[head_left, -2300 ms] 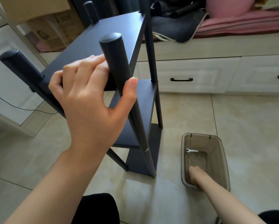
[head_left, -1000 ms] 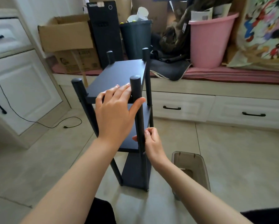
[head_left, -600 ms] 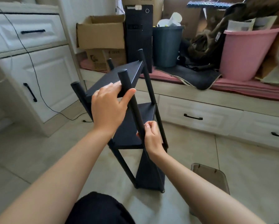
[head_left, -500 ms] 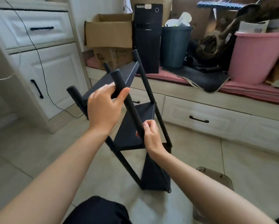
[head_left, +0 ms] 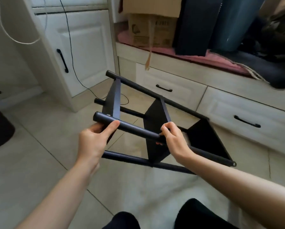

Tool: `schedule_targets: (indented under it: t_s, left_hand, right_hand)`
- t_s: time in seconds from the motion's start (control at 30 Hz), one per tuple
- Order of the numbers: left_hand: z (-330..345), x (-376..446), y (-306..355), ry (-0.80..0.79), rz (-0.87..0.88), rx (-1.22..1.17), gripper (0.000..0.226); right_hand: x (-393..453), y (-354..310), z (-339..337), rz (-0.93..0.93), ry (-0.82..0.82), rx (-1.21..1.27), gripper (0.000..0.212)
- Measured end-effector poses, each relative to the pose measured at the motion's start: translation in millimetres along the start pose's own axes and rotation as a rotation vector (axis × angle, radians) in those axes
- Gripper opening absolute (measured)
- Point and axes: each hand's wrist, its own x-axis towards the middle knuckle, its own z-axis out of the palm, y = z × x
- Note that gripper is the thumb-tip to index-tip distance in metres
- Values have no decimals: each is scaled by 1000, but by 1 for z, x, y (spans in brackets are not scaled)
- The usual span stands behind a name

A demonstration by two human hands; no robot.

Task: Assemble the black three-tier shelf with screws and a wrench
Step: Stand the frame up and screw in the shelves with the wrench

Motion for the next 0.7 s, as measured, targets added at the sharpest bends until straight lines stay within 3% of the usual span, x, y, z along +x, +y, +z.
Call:
schedule_targets:
  t_s: [0.33,0.57,0.7]
  left_hand:
    - [-5,-30,-131,84,-233,-200,62]
    - [-25,-40,-179,46,-306,-269,47]
    - [-25,-53,-193,-10,-374,-268,67]
  right_hand:
    - [-1,77,12,4,-13,-275,17]
    - [-10,105,24,35,-84,-351,17]
    - [-17,117,17,78,-124,-386,17]
